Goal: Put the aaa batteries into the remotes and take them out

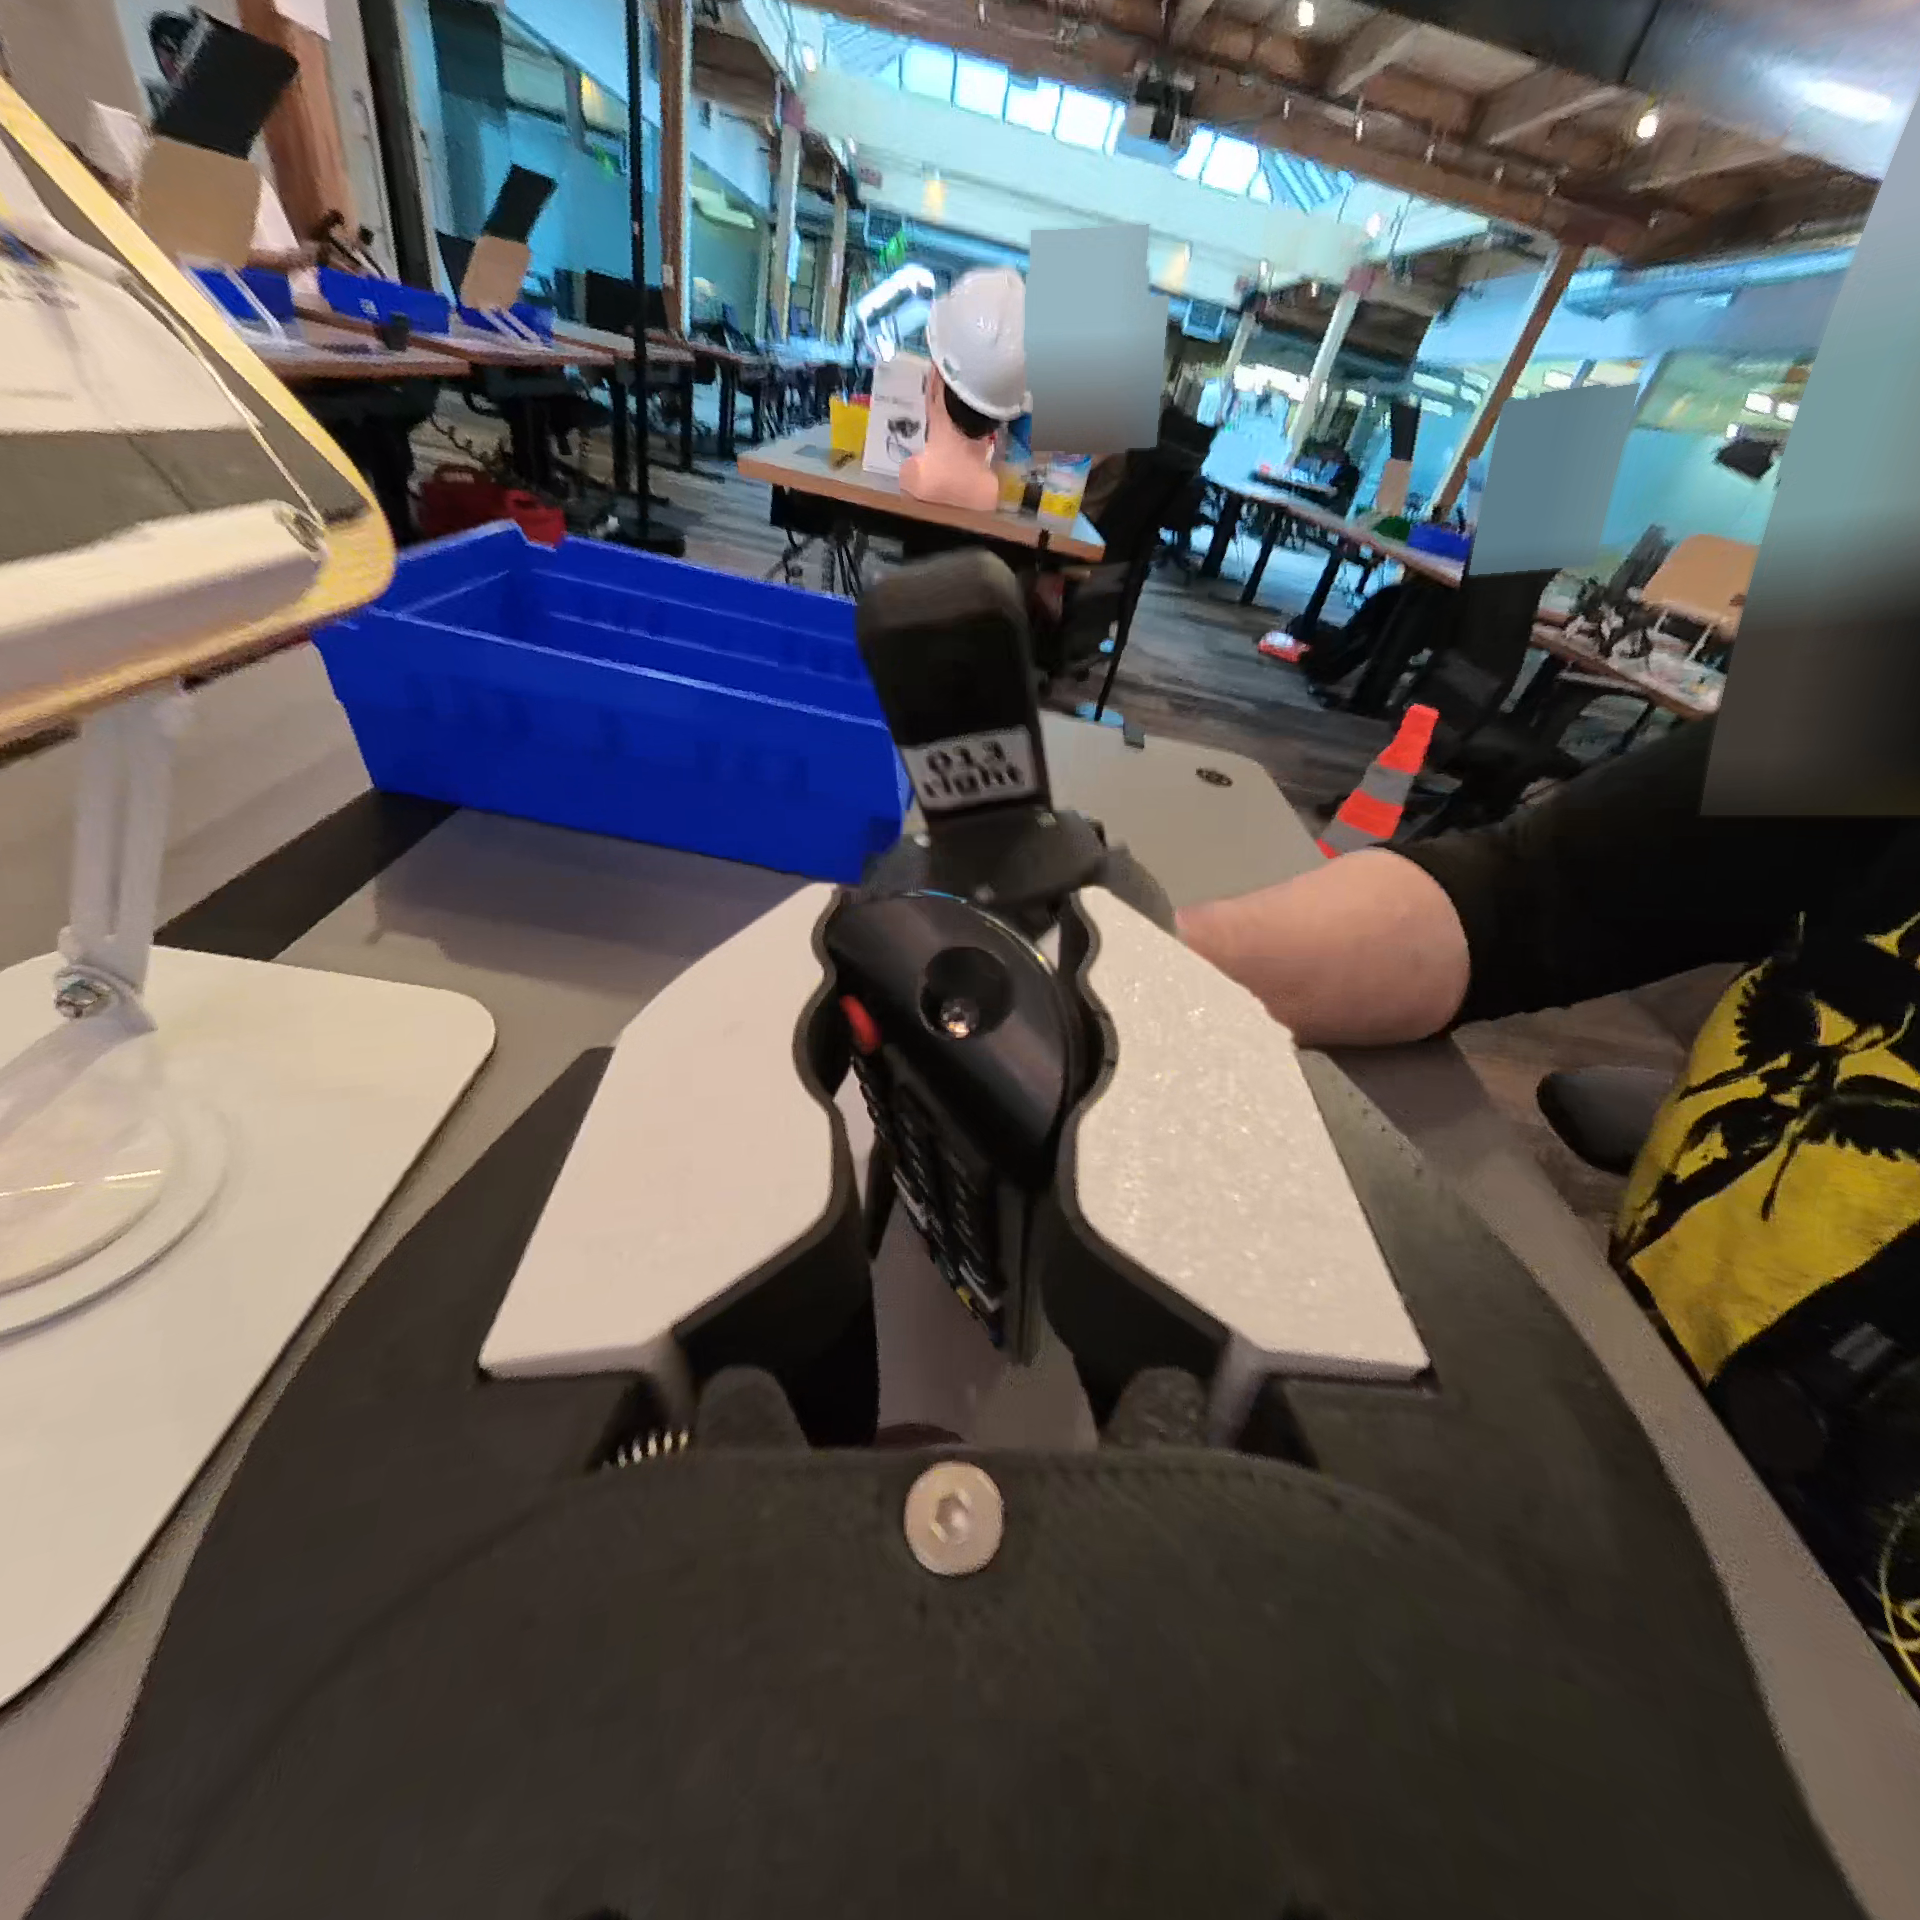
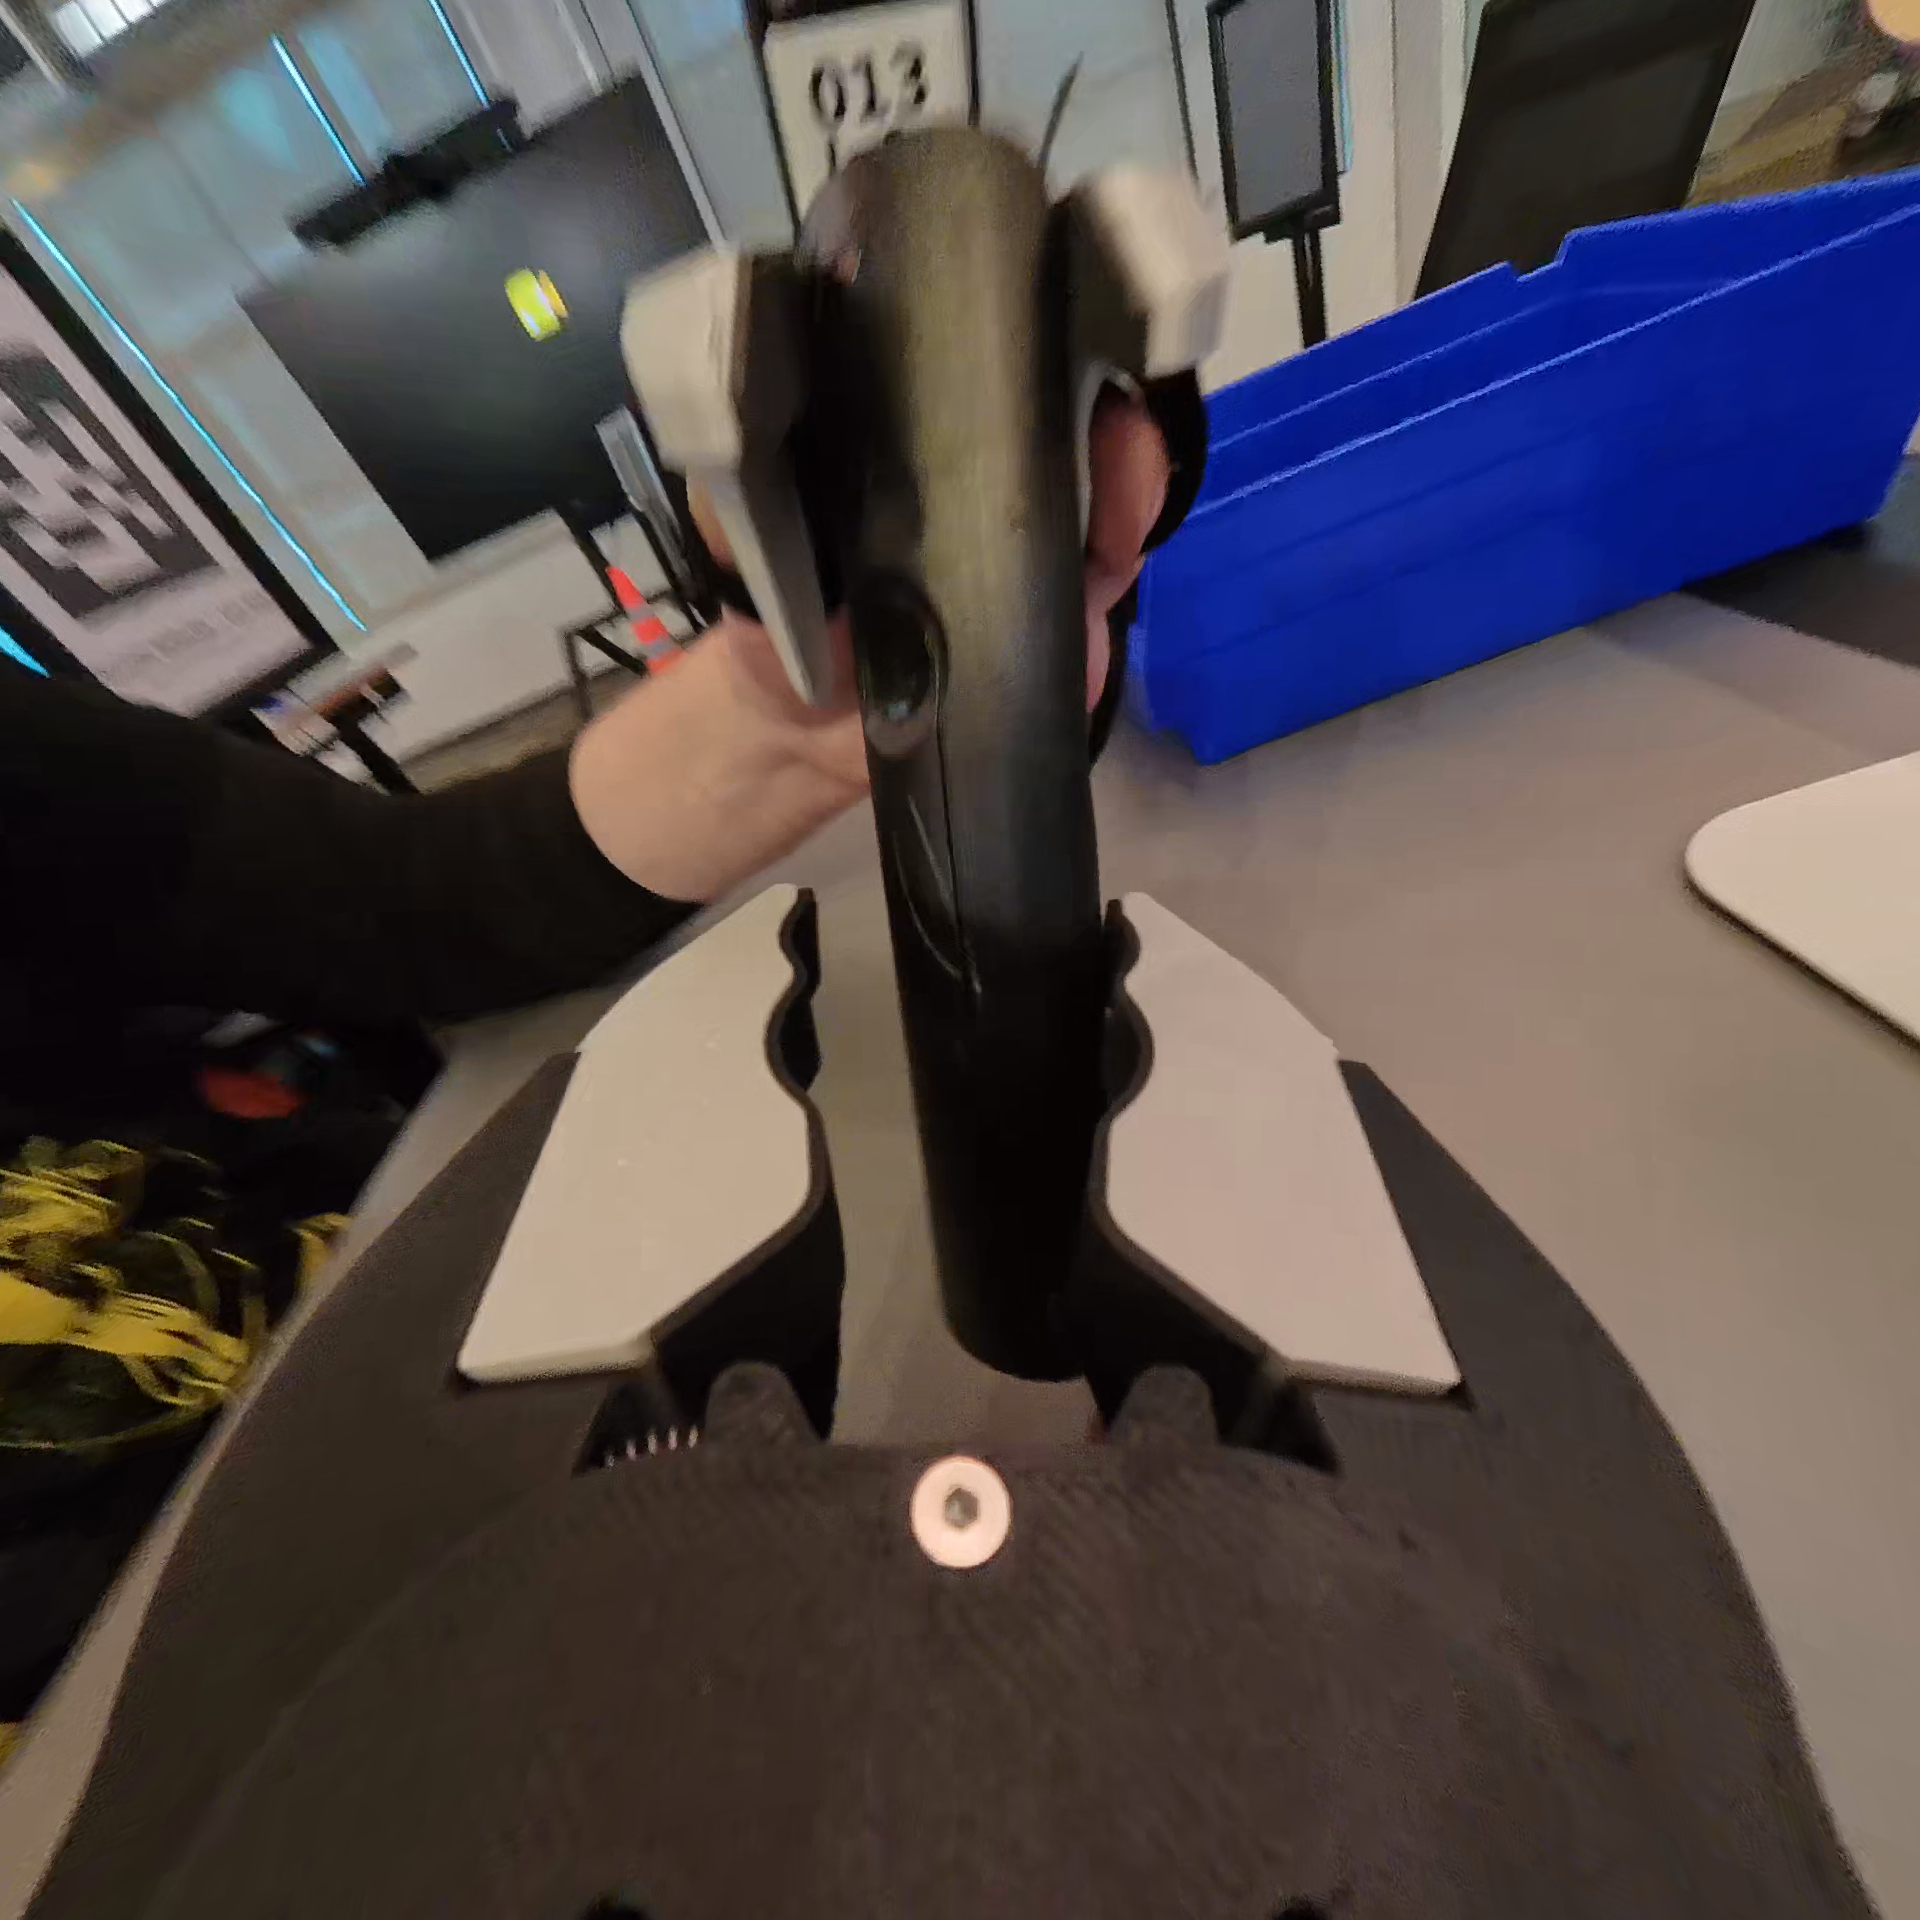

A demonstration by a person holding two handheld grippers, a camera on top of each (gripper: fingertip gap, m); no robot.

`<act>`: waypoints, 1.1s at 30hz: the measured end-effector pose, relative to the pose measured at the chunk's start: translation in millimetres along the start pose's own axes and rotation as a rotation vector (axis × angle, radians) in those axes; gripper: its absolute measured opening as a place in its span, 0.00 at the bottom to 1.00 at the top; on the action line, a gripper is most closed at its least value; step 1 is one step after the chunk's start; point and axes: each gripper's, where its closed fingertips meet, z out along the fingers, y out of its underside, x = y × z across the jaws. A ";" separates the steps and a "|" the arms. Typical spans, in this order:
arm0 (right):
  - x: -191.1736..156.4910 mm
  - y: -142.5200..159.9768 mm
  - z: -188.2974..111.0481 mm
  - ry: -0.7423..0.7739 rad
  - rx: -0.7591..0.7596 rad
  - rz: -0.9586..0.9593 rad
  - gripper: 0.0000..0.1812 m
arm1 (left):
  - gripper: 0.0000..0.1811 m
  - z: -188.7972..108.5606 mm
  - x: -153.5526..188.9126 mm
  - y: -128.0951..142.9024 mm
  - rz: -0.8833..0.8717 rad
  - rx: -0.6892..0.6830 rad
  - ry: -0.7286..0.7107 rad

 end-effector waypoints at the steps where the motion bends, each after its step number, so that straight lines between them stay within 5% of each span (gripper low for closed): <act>1: 0.2 -5.4 -2.5 -0.030 0.032 0.045 0.29 | 0.21 2.8 1.3 4.9 0.005 -0.028 0.006; 6: 6.7 -11.1 -8.2 -0.052 0.028 0.125 0.17 | 0.21 17.9 6.5 21.4 0.068 -0.150 -0.007; 11: 3.2 3.6 0.3 -0.082 -0.055 0.159 0.16 | 0.18 26.5 14.7 32.1 0.062 -0.164 0.043; 21: 0.8 -5.5 3.4 -0.075 -0.114 0.079 0.15 | 0.17 16.4 15.4 12.6 0.088 0.084 0.057; 33: 4.5 2.9 7.0 0.059 -0.297 0.024 0.13 | 0.14 7.0 5.8 20.0 0.085 0.067 -0.018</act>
